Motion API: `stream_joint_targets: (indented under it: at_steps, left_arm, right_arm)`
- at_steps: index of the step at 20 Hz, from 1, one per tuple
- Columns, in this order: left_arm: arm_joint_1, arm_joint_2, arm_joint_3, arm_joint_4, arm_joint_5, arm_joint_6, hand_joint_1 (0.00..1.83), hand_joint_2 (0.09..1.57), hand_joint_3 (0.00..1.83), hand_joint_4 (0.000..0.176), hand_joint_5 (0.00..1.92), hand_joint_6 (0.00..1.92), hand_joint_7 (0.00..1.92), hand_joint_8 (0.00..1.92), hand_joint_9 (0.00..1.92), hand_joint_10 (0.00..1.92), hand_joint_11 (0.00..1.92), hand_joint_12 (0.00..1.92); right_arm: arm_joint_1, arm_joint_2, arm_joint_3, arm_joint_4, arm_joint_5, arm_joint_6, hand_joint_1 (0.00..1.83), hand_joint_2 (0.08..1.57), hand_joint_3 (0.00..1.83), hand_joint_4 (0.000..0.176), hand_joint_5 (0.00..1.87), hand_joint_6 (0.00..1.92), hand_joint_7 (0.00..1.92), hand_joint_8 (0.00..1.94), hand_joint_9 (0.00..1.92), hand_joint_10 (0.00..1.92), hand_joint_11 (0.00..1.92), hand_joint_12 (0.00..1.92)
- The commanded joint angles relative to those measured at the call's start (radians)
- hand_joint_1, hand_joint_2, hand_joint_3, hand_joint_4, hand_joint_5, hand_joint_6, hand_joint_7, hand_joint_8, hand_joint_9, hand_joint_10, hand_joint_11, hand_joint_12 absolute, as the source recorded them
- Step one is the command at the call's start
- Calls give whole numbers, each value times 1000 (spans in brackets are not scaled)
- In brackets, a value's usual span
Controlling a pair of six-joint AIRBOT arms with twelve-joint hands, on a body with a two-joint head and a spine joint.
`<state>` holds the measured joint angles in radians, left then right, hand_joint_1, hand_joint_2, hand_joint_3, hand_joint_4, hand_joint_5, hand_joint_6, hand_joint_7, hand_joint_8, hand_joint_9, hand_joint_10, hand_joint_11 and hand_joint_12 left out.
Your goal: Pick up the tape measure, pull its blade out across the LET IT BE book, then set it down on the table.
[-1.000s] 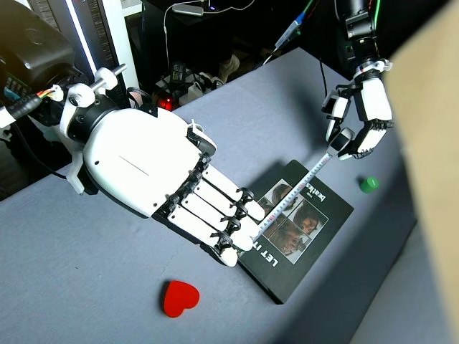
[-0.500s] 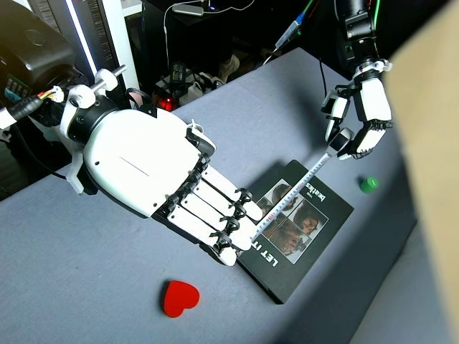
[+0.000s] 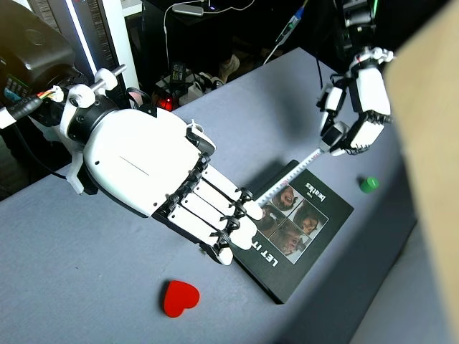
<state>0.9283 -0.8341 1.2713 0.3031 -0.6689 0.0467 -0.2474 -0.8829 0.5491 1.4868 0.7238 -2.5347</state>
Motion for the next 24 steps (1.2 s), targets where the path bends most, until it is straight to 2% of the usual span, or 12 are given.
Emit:
stream_joint_targets:
  at_steps: [1, 4, 7, 10, 12, 17, 21, 24]
  left_arm:
    - [-13, 17, -12, -36, -62, -8, 1375, 1123, 0, 0, 920, 863, 950, 1038, 918, 1306, 882, 1148]
    - [-11, 50, -90, -53, -48, 7, 1376, 1120, 0, 0, 933, 862, 954, 1022, 924, 1297, 873, 1156]
    - [11, 60, -135, -71, -43, 21, 1376, 1119, 0, 0, 950, 825, 947, 1036, 923, 1299, 864, 1146]
    - [90, 62, -190, -196, -57, 76, 1377, 1118, 0, 0, 933, 844, 978, 994, 914, 1309, 856, 1141]
    - [138, 61, -204, -209, -68, 89, 1377, 1118, 0, 0, 918, 865, 990, 977, 916, 1304, 858, 1144]
    - [182, 31, -184, -217, -86, 104, 1377, 1118, 0, 0, 928, 860, 969, 996, 924, 1299, 862, 1157]
    - [197, 2, -165, -227, -101, 112, 1376, 1119, 0, 0, 930, 852, 964, 1007, 920, 1305, 867, 1160]
    - [201, -19, -155, -249, -102, 141, 1376, 1119, 0, 0, 930, 852, 963, 1008, 919, 1306, 868, 1160]
  right_arm:
    - [5, 6, -3, -74, 25, 7, 0, 1089, 1, 3, 33, 1, 33, 1, 10, 0, 0, 635]
    - [4, 6, -3, -75, 25, 7, 0, 1089, 1, 3, 28, 0, 33, 0, 6, 0, 0, 536]
    - [3, 6, -3, -75, 25, 5, 0, 1093, 2, 2, 28, 0, 41, 3, 5, 0, 0, 517]
    - [3, 7, -4, -77, 25, 4, 0, 1094, 1, 2, 29, 0, 56, 3, 16, 2, 0, 658]
    - [3, 7, -4, -79, 21, 5, 0, 1096, 1, 2, 38, 4, 63, 4, 20, 3, 0, 640]
    - [3, 7, -5, -85, 21, 7, 0, 1097, 0, 2, 31, 1, 68, 1, 24, 1, 0, 516]
    - [2, 7, -5, -86, 21, 7, 0, 1098, 0, 1, 47, 3, 81, 2, 47, 3, 0, 632]
    - [2, 7, -5, -86, 21, 7, 0, 1098, 0, 1, 47, 2, 81, 1, 48, 3, 0, 636]
